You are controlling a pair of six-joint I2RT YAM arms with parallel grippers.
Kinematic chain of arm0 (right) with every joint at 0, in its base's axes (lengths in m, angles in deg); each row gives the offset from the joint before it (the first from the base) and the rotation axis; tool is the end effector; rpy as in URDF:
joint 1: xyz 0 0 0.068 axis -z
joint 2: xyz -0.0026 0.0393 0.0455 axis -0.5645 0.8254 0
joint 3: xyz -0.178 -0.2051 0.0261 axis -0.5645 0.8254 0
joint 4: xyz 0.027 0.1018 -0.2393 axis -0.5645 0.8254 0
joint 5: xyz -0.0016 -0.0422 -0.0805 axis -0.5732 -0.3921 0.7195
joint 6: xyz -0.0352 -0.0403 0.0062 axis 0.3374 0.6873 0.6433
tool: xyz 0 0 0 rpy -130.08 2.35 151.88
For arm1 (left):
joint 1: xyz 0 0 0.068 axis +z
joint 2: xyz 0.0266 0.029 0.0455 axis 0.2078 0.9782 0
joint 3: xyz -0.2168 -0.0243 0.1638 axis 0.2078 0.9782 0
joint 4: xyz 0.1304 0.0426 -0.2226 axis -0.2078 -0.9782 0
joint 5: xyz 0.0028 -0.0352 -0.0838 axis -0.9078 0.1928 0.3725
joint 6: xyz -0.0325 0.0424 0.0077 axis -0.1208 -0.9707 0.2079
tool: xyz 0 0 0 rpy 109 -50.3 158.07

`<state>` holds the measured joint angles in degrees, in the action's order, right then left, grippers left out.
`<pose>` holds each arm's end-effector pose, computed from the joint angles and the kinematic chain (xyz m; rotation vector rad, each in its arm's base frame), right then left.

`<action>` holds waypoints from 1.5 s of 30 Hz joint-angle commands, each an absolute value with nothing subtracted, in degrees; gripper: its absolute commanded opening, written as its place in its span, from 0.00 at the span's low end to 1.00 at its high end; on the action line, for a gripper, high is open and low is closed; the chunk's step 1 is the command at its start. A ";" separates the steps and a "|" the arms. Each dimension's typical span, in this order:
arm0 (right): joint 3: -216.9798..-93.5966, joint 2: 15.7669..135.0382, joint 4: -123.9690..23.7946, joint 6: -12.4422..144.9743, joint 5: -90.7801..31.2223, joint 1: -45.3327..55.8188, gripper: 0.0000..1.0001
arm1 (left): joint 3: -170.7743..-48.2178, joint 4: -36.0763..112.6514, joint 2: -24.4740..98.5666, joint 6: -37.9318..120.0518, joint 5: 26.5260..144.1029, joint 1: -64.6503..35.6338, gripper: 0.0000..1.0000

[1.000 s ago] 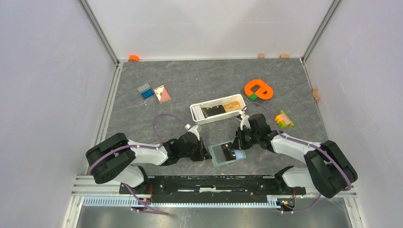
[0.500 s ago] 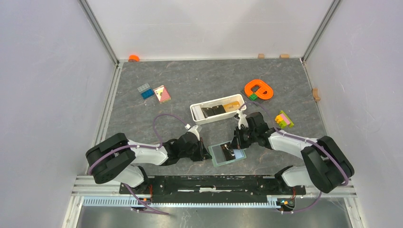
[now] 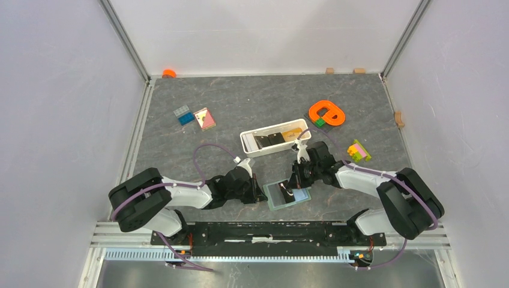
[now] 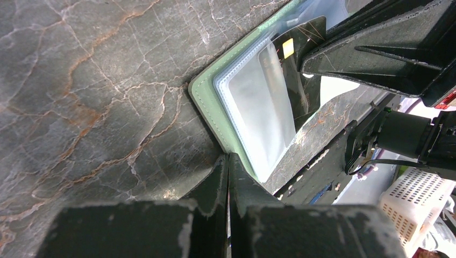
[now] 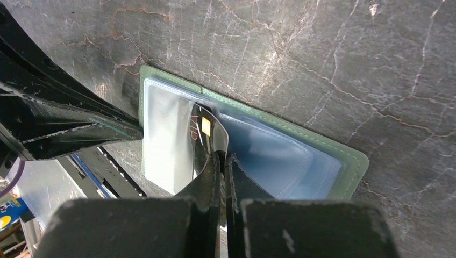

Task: Put the credit cards into the card holder
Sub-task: Insert the credit card into the card holder.

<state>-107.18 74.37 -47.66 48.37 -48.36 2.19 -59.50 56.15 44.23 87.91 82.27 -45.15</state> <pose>0.1872 0.1363 0.1283 -0.3666 2.6537 0.9418 0.1288 -0.2054 0.1207 0.0250 2.5520 -1.0584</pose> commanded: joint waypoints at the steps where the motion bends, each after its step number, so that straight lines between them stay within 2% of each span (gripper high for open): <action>1: -103.41 77.84 -43.37 47.98 -40.52 -0.58 0.00 | -60.70 57.05 45.62 85.91 81.10 -45.13 0.02; 7: -101.67 76.43 -49.08 42.56 -41.55 -2.57 0.00 | -60.84 58.62 46.57 86.38 81.62 -45.13 0.02; 9: -101.34 75.91 -50.23 41.31 -41.78 -3.23 0.03 | -60.75 58.99 46.74 86.51 81.65 -45.14 0.02; 17: -104.72 72.80 -44.96 43.47 -38.84 -3.94 0.27 | -59.50 59.28 45.64 87.44 80.34 -45.14 0.02; 28: -109.41 65.61 -34.90 46.73 -30.74 -3.86 0.46 | -58.86 58.86 45.13 88.06 79.60 -45.11 0.02; 32: -108.13 64.09 -35.70 45.96 -32.29 -3.91 0.47 | -59.04 58.84 45.36 88.01 79.77 -45.09 0.02; 45: -102.94 64.27 -45.05 41.21 -39.94 -4.56 0.28 | -59.39 58.81 45.93 87.93 80.30 -45.09 0.02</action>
<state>-103.95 63.75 -43.74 42.40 -38.41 -3.93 -59.44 57.83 44.93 87.96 81.70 -45.04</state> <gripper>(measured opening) 0.299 0.028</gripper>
